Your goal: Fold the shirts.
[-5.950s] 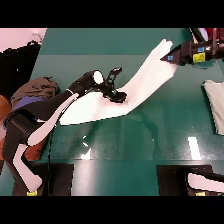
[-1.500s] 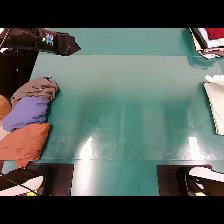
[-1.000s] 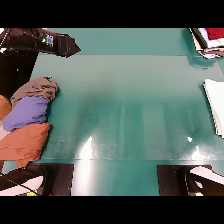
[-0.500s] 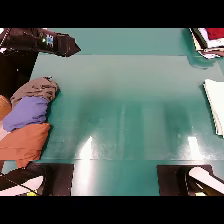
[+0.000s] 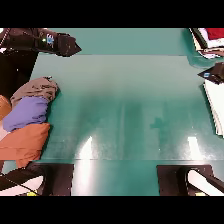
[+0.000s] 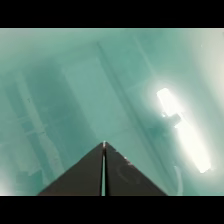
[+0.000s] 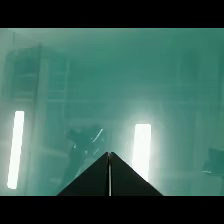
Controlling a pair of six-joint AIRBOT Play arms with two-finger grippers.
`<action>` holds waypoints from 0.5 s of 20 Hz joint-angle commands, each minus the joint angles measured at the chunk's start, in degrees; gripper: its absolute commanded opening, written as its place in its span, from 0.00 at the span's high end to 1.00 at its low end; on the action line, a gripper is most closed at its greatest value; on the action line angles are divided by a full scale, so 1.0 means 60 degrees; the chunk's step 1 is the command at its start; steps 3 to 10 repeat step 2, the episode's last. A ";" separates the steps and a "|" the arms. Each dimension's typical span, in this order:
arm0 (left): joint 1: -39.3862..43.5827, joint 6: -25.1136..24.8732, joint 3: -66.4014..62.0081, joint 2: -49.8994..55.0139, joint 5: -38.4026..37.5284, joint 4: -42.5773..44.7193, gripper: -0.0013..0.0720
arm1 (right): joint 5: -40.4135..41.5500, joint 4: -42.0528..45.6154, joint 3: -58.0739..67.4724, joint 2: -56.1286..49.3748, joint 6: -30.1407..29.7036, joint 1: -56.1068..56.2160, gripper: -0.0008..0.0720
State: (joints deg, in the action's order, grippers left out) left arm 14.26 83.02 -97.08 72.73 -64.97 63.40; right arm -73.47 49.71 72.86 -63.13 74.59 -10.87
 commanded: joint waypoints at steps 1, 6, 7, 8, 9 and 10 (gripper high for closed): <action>0.0007 -0.0004 0.0000 0.0000 0.0004 -0.0004 0.94 | 0.0138 -0.0015 0.0000 0.0018 -0.0018 0.0739 0.97; 0.0007 -0.0004 0.0000 0.0000 0.0004 -0.0004 0.94 | 0.0138 -0.0022 0.0000 0.0022 -0.0015 0.0772 0.97; 0.0007 -0.0004 0.0000 0.0000 0.0004 -0.0004 0.94 | 0.0138 -0.0022 0.0000 0.0022 -0.0015 0.0772 0.97; 0.0007 -0.0004 0.0000 0.0000 0.0004 -0.0004 0.94 | 0.0138 -0.0022 0.0000 0.0022 -0.0015 0.0772 0.97; 0.0007 -0.0004 0.0000 0.0000 0.0004 -0.0004 0.94 | 0.0138 -0.0022 0.0000 0.0022 -0.0015 0.0772 0.97; 0.0007 -0.0004 0.0000 0.0000 0.0004 -0.0004 0.94 | 0.0138 -0.0022 0.0000 0.0022 -0.0015 0.0772 0.97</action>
